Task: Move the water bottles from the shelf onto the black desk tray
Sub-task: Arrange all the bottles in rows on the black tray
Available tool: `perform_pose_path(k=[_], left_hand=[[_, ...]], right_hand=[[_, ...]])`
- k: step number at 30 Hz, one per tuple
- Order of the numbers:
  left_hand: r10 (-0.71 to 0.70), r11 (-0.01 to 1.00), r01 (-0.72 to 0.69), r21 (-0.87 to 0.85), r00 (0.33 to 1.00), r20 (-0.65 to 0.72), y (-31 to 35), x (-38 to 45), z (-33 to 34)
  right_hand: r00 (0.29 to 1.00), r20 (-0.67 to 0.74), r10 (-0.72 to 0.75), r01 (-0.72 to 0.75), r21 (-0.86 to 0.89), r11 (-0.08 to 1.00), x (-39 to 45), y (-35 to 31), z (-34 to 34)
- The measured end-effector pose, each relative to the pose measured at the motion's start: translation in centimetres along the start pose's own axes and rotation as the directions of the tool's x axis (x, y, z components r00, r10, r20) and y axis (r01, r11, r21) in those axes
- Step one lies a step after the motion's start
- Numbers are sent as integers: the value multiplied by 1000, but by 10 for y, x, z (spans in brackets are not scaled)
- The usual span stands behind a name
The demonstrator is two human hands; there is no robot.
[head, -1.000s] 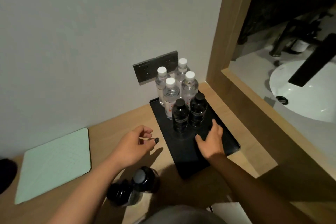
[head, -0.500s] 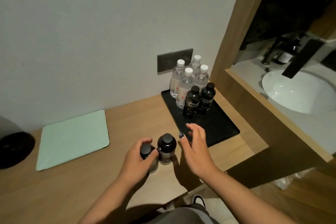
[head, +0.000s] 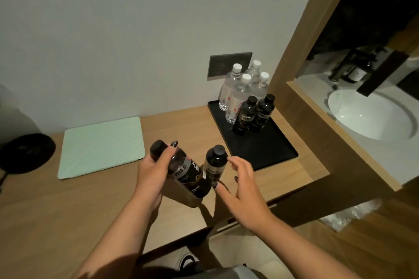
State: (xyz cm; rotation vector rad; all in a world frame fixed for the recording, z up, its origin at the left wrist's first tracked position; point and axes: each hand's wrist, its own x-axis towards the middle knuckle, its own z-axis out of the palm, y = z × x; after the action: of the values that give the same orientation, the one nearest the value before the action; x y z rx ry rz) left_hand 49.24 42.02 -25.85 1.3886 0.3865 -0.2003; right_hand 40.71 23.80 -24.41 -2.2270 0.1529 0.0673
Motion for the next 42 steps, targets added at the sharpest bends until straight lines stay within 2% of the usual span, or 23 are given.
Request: perform_pose_path(k=[4, 6, 10, 13, 15, 18, 22, 26, 31, 35, 40, 42], left_hand=[[-38, 987, 53, -150, 994, 103, 24, -23, 0], [-12, 979, 41, -201, 990, 143, 29, -36, 2], [123, 979, -86, -186, 973, 196, 26, -68, 13], [148, 976, -100, -193, 957, 250, 10, -96, 29], [140, 964, -79, -254, 963, 229, -1, -110, 39], [66, 932, 1, -362, 983, 171, -11, -121, 44], [-8, 957, 39, -289, 994, 108, -18, -116, 36], [-48, 961, 64, -269, 997, 66, -16, -92, 29], [-108, 971, 121, -206, 992, 72, -11, -57, 25], [-145, 973, 161, -163, 983, 109, -6, -26, 24], [-220, 951, 243, -189, 966, 134, 1, 14, 25], [-249, 947, 271, -174, 958, 140, 3, 29, 25]], right_hand=[[985, 166, -48, 38, 61, 997, -10, -17, 3], [984, 158, -77, 60, 111, 992, -17, -20, 4], [993, 95, -72, 46, 248, 968, -42, -20, 0], [997, 52, -62, 45, 287, 957, -61, -16, -6], [996, 62, -59, 39, 278, 960, -73, -14, -11], [987, 151, -62, 33, 185, 982, -94, -10, -17], [974, 226, 20, -32, 49, 998, -109, -1, -24], [989, 65, 136, -142, 101, 985, -83, 5, -36], [988, -64, 139, -136, 46, 990, -18, -1, -40], [988, -44, 150, -151, -7, 989, 39, -5, -22], [985, 44, 169, -166, -64, 984, 84, 4, 0], [984, 59, 171, -169, -29, 985, 94, 9, 3]])
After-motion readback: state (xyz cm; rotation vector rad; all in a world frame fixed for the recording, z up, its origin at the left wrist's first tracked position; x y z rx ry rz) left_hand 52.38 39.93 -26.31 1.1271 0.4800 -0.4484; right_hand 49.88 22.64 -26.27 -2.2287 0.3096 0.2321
